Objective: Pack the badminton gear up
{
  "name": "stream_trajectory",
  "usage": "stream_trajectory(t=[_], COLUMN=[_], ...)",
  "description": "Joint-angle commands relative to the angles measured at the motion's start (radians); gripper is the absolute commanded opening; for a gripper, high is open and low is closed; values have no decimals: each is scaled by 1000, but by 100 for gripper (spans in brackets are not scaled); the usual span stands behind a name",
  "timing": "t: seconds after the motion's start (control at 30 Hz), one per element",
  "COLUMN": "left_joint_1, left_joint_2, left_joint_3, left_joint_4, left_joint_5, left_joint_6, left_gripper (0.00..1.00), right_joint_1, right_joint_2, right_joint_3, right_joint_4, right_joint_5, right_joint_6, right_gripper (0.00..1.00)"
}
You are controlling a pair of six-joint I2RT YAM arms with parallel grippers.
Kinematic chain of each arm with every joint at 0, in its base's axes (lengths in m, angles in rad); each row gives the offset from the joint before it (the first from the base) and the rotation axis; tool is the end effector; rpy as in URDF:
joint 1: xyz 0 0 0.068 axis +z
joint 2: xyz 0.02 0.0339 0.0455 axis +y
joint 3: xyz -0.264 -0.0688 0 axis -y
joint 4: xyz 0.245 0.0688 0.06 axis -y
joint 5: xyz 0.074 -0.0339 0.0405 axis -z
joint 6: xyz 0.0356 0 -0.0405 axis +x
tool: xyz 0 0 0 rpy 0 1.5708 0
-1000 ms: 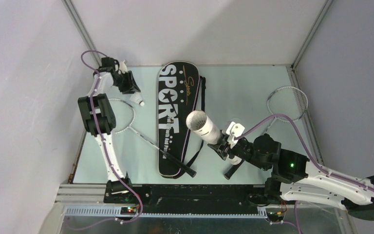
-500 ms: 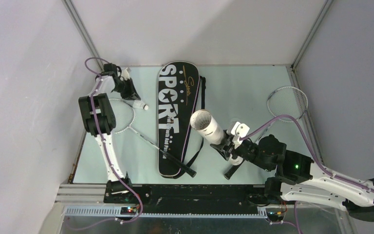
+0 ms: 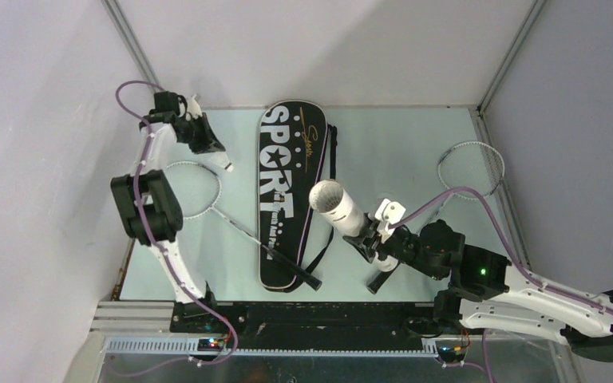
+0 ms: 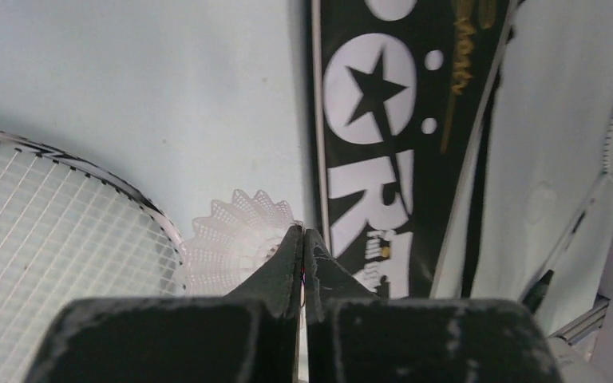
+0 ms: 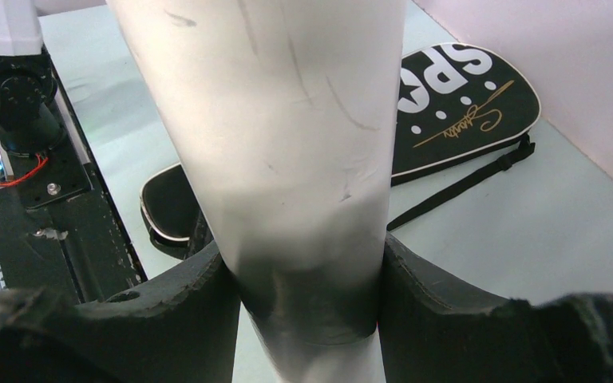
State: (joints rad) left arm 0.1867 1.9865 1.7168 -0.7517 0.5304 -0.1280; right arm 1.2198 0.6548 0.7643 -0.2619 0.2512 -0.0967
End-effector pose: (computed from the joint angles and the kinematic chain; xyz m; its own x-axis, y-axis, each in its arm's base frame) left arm 0.4292 0.0628 0.2583 -0.8439 -0.2715 -0.4628 -0.0083 0.8691 -0.4946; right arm 0.0615 0.1423 0.3442 0.0277 -0.1963 -0.9801 -0.8263 0.5474 -0.1330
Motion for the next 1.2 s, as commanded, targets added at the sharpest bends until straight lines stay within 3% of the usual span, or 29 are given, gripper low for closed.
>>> stream_trajectory(t=[0.0, 0.37, 0.63, 0.9, 1.17], left_joint_1=[5, -6, -165, -315, -378], left_joint_2=[-228, -689, -987, -1157, -1216], left_joint_3=[-51, -269, -376, -491, -591], left_joint_4=[56, 221, 301, 454, 559], left_joint_5=[55, 197, 272, 368, 483], left_joint_6=[-66, -204, -218, -234, -274], left_gripper=[0, 0, 0, 0, 0], right_joint_1=[-4, -8, -11, -35, -93], right_joint_2=[24, 114, 271, 337, 405], right_joint_3=[12, 26, 130, 161, 184], right_joint_4=[80, 93, 3, 26, 44], right_joint_5=[22, -17, -159, -283, -345], right_joint_6=[-3, 157, 330, 453, 468], right_gripper=[34, 35, 35, 36, 35])
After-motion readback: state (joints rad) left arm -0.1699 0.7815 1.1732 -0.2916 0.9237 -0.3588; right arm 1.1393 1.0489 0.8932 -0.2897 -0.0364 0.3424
